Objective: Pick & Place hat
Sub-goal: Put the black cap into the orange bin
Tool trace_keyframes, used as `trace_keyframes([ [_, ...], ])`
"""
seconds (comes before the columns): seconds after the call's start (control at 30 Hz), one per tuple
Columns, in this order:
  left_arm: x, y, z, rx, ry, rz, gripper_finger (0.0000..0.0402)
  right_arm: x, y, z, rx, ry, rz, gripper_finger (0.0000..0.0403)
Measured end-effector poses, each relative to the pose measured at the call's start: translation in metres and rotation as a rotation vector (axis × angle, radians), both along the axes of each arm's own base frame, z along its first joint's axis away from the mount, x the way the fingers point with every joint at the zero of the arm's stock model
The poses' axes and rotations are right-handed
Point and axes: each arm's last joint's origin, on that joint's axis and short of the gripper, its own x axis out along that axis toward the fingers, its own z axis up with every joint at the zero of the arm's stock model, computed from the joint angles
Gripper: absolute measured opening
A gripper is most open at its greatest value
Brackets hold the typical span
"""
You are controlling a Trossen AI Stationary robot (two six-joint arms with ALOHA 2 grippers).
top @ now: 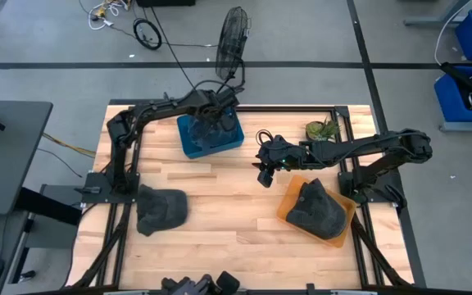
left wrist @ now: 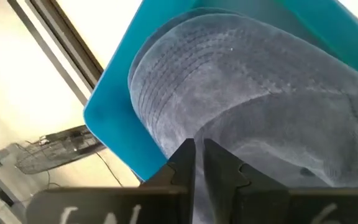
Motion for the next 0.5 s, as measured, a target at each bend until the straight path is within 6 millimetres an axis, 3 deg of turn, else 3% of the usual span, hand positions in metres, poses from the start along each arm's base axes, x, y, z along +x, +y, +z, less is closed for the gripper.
trace_keyframes([
  [0.13,-0.001,0.001,0.0,0.0,-0.002,0.025,0.0039,0.0,0.0,0.0,0.0,0.0,0.0,0.0156],
  [0.3,0.0,-0.004,0.0,0.019,0.003,0.095,0.0083,0.0,0.0,0.0,-0.006,0.002,0.005,0.0156],
  [0.5,0.008,-0.039,-0.001,-0.035,0.017,0.157,0.0134,0.0,0.0,0.0,-0.006,0.003,0.005,0.0156],
])
